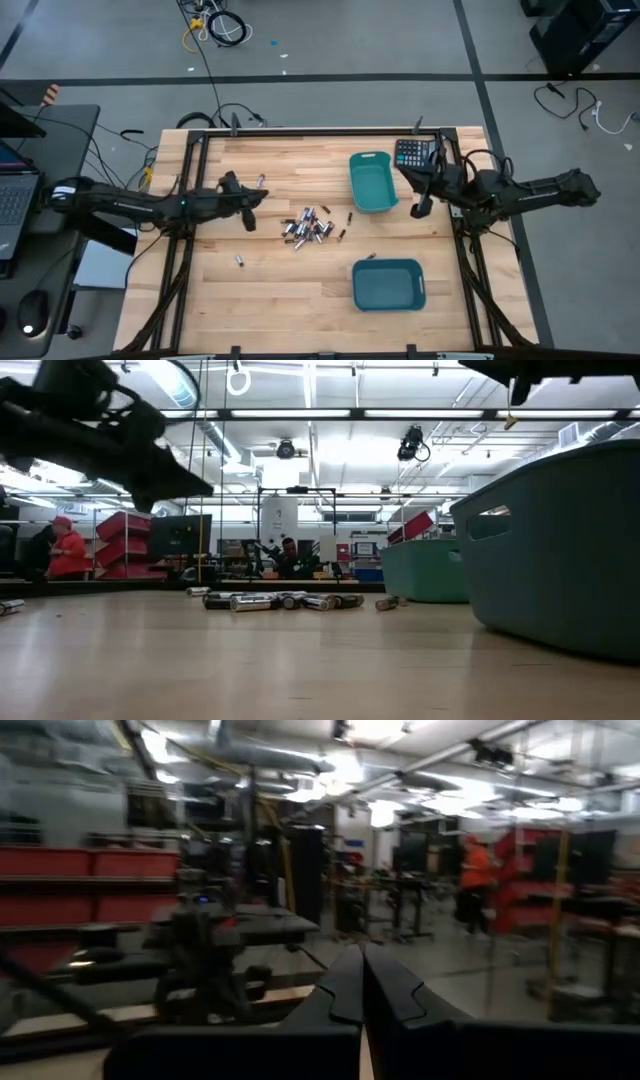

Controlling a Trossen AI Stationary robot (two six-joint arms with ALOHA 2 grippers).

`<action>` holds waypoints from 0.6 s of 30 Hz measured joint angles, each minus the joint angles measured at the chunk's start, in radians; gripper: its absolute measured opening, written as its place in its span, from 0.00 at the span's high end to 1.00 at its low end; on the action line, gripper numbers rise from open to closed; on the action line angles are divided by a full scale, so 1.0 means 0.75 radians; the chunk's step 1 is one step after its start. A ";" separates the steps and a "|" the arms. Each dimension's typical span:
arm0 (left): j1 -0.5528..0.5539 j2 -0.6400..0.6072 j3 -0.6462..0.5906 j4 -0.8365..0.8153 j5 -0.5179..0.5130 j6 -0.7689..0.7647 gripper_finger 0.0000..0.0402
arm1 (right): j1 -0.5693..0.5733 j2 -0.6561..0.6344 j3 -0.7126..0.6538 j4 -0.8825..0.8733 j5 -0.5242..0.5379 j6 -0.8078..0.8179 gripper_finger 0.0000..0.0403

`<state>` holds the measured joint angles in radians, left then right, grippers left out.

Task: Sort batteries
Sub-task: Put the silver battery into the green bin

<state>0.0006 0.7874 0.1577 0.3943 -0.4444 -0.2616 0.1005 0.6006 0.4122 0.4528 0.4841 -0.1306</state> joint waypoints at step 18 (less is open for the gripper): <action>0.137 0.077 0.281 -0.636 -0.113 -0.128 0.98 | 0.013 0.186 0.190 -0.148 0.097 -0.137 1.00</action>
<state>0.1035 0.8448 0.3683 -0.0830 -0.5289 -0.3579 0.1101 0.7403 0.5545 0.3416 0.5571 -0.2336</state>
